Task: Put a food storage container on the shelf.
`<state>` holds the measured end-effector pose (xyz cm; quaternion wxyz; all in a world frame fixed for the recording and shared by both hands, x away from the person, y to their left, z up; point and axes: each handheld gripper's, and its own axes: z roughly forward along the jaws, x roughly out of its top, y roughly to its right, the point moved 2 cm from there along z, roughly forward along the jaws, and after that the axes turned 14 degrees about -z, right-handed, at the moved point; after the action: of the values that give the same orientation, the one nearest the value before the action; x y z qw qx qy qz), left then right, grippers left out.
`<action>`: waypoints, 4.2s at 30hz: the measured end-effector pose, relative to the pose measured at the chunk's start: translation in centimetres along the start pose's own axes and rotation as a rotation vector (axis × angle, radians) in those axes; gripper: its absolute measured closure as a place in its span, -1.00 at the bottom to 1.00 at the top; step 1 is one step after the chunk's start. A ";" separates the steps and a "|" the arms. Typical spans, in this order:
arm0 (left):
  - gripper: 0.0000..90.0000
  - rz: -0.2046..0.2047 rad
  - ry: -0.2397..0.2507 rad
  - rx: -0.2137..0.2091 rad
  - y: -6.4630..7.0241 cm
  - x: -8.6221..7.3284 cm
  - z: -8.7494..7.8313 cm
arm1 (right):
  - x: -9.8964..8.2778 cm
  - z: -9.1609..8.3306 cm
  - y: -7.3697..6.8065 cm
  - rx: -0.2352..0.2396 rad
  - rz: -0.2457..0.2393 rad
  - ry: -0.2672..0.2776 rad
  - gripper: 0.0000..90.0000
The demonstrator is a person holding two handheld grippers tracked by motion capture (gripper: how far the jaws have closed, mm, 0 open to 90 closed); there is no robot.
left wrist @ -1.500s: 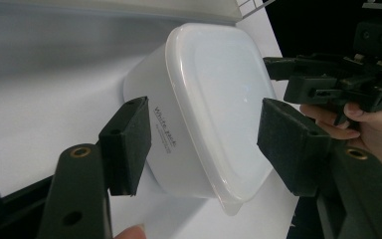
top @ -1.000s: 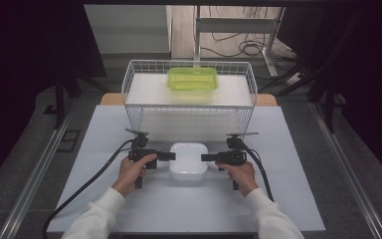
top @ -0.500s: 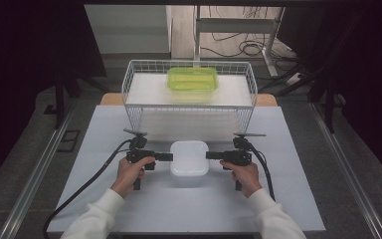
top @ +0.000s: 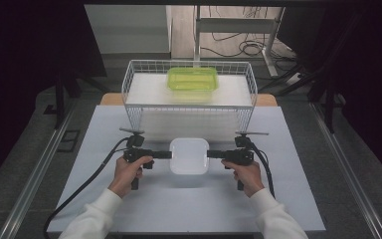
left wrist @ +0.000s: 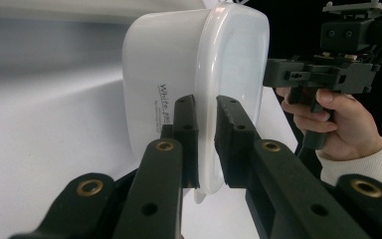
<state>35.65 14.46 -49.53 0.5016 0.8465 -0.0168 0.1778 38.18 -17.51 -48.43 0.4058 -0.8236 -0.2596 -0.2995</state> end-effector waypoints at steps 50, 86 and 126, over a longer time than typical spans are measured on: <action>0.77 0.233 0.167 -0.022 10.7 3.0 -6.8 | 7.9 -5.8 -7.4 0.039 -0.226 0.155 0.75; 0.76 0.246 0.231 -0.053 15.9 12.9 -8.9 | 19.8 -8.1 -8.3 0.017 -0.275 0.219 0.76; 0.77 0.042 0.190 -0.094 14.1 20.2 -6.6 | 25.3 -5.7 -2.9 -0.021 -0.088 0.179 0.72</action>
<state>49.75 16.14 -28.36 0.5364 0.8007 0.0049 0.2667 51.96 -16.00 -26.27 0.4052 -0.7854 -0.2553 -0.3922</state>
